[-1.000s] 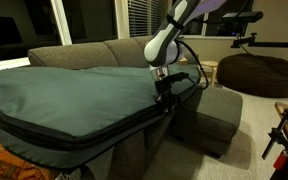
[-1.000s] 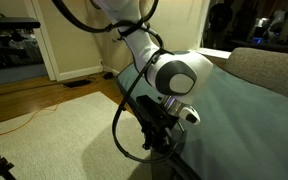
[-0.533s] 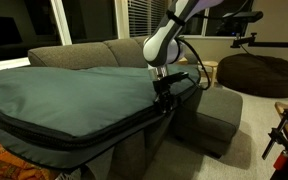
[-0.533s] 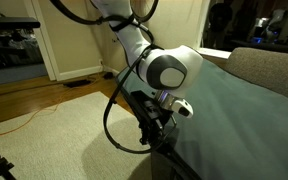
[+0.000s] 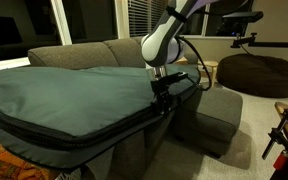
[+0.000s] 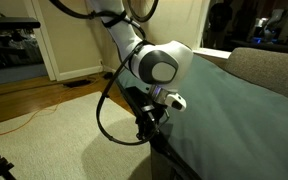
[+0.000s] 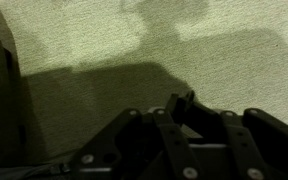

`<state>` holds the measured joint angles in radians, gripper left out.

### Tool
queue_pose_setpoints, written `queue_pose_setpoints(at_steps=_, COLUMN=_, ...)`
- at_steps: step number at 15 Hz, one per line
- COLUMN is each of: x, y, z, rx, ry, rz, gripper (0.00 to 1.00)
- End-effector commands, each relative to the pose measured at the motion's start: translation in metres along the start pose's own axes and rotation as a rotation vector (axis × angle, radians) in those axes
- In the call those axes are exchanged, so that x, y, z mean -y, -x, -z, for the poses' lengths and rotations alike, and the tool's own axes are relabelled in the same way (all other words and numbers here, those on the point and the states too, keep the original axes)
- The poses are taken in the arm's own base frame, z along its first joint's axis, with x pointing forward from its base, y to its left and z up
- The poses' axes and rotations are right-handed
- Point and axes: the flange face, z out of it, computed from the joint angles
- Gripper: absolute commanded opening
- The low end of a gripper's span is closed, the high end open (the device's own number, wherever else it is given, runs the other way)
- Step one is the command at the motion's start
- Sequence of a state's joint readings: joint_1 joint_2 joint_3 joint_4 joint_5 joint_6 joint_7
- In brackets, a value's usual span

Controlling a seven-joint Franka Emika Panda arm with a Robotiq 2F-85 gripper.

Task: Pull the zipper to the left side

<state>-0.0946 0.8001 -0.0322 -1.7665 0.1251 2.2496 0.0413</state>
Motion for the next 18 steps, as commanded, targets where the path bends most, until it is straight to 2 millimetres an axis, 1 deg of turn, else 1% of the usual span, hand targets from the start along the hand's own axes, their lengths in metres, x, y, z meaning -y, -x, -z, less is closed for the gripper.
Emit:
queue_pose_setpoints(at_steps=1, x=0.021, y=0.027, z=0.018, rx=-0.030, ry=0.017, rz=-0.009, gripper=0.05)
queue_pose_setpoints(at_steps=10, x=0.053, y=0.054, z=0.022, rx=-0.062, ry=0.044, rz=0.032, gripper=0.05)
queue_pose_setpoints(at_steps=18, x=0.075, y=0.068, z=0.029, rx=-0.096, ry=0.061, rz=0.062, gripper=0.05)
